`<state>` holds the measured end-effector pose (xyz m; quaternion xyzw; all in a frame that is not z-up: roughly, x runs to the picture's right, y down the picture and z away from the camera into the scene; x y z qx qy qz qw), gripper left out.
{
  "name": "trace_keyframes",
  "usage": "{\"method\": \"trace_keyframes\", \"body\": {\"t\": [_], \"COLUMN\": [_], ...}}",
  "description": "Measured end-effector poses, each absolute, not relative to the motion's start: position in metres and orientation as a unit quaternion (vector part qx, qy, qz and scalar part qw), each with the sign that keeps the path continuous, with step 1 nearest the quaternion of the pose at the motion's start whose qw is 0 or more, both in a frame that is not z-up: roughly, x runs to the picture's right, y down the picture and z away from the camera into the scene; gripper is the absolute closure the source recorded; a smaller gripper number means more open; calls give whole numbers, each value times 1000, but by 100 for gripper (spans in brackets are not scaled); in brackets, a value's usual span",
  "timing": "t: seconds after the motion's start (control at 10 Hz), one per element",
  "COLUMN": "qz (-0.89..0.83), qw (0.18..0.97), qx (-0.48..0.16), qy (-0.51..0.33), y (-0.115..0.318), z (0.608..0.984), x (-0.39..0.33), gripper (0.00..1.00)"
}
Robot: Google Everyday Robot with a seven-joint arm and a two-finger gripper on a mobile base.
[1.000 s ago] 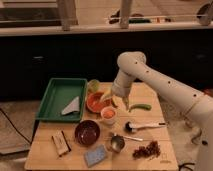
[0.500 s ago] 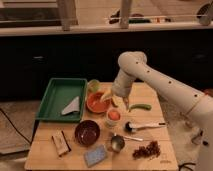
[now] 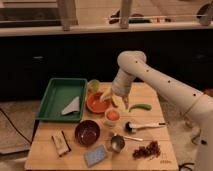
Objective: Place apple in paper cup
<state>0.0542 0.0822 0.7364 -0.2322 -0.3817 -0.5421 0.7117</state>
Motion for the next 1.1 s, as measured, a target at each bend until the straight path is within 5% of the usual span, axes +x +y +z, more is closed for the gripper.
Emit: {"method": "trace_keyframes", "body": {"t": [1.1], "qz": [-545], "qw": [710], "qx": [-223], "qy": [-387], "y": [79], "z": [735], "x": [53], "gripper": [20]}}
